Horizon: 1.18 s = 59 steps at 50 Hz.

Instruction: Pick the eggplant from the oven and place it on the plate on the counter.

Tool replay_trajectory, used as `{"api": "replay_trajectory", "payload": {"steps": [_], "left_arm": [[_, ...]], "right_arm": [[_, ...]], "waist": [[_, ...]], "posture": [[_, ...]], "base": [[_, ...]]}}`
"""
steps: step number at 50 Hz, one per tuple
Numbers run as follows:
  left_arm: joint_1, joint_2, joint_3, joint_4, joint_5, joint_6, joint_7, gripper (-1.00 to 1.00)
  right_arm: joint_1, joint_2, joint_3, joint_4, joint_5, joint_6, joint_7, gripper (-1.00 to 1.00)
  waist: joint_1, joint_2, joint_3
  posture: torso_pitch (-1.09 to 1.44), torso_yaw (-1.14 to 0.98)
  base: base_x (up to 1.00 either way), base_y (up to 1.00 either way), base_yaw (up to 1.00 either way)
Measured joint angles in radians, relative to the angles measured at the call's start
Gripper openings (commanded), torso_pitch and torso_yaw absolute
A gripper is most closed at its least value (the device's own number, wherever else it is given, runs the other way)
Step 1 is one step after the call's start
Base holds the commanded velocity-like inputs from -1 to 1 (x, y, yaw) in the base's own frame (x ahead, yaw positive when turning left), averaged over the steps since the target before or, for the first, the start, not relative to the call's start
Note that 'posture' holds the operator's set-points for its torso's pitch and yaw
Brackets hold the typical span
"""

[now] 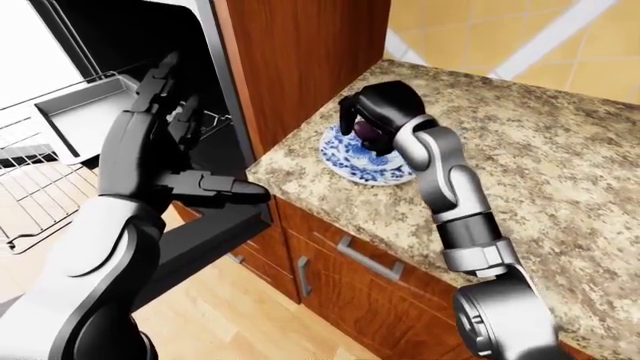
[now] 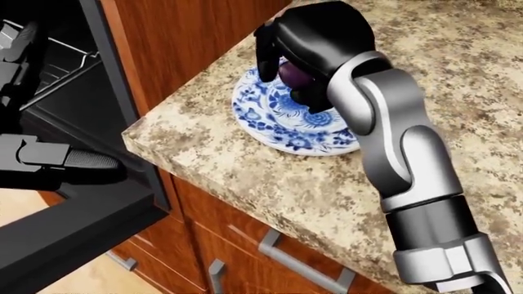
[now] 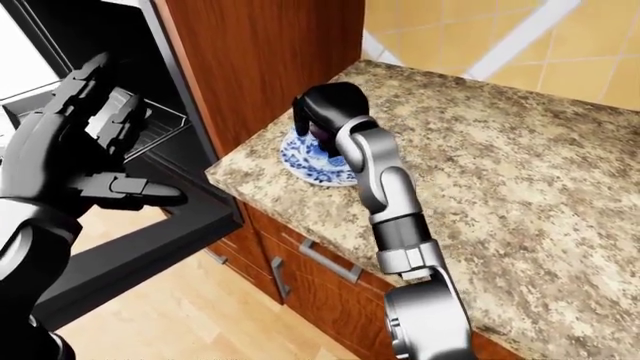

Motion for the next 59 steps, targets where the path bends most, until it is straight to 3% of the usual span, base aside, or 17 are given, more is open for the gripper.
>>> {"api": "replay_trajectory", "payload": {"steps": [4, 18, 26, 29, 34, 38, 39, 41, 43, 50, 59], "left_arm": [[-0.004, 0.000, 0.004, -0.003, 0.002, 0.003, -0.002, 1.00], [0.002, -0.002, 0.014, -0.026, -0.015, 0.023, 0.009, 1.00], [-0.005, 0.007, 0.030, -0.029, -0.028, 0.029, 0.011, 1.00], [-0.003, 0.022, 0.064, -0.034, -0.051, 0.037, 0.007, 1.00], [-0.012, 0.079, 0.188, -0.042, -0.119, 0.072, 0.025, 1.00], [-0.013, 0.095, 0.196, -0.044, -0.153, 0.066, 0.052, 1.00], [-0.034, 0.110, 0.218, -0.047, -0.196, 0.092, 0.046, 1.00], [-0.042, 0.177, 0.337, -0.066, -0.303, 0.135, 0.061, 1.00], [-0.016, 0.226, 0.411, -0.060, -0.370, 0.128, 0.124, 1.00], [0.124, 0.351, 0.400, -0.043, -0.623, 0.000, 0.294, 1.00], [0.285, 0.468, 0.550, -0.056, -0.829, -0.120, 0.385, 1.00]], "right_arm": [[0.009, 0.002, 0.001, -0.006, 0.000, 0.001, 0.012, -0.01], [0.000, -0.025, -0.021, -0.068, 0.010, 0.013, 0.086, -0.05], [-0.041, -0.081, -0.065, -0.228, 0.071, 0.052, 0.194, -0.07], [-0.041, -0.138, -0.101, -0.304, 0.122, 0.071, 0.235, -0.08], [-0.029, -0.246, -0.175, -0.362, 0.197, 0.115, 0.266, -0.08], [-0.025, -0.256, -0.171, -0.358, 0.213, 0.135, 0.265, -0.07], [0.001, -0.297, -0.178, -0.387, 0.238, 0.124, 0.277, -0.07], [0.069, -0.390, -0.243, -0.457, 0.305, 0.119, 0.312, -0.06], [0.124, -0.457, -0.320, -0.511, 0.350, 0.159, 0.332, -0.06], [0.281, -0.578, -0.446, -0.790, 0.490, 0.283, 0.394, 0.00], [0.472, -0.702, -0.652, -0.897, 0.656, 0.347, 0.415, 0.04]], "waist": [[0.001, -0.001, 0.001], [-0.001, 0.004, 0.006], [0.000, -0.001, 0.008], [0.002, -0.003, 0.010], [-0.003, -0.007, 0.012], [-0.007, -0.001, 0.010], [0.001, -0.003, 0.016], [0.004, -0.006, 0.024], [0.003, -0.004, 0.025], [-0.005, 0.000, 0.026], [-0.004, -0.007, 0.036]], "posture": [[0.00, 0.00], [0.00, 0.00], [0.00, 0.00], [0.00, 0.00], [0.00, 0.00], [0.00, 0.00], [0.00, 0.00], [0.00, 0.00], [0.00, 0.00], [0.00, 0.00], [0.00, 0.00]], "base": [[0.00, 0.00, 0.00], [0.00, 0.00, 0.00], [0.00, 0.00, 0.00], [0.00, 0.00, 0.00], [0.00, 0.00, 0.00], [0.00, 0.00, 0.00], [0.00, 0.00, 0.00], [0.00, 0.00, 0.00], [0.00, 0.00, 0.00], [0.00, 0.00, 0.00], [0.00, 0.00, 0.00]]}}
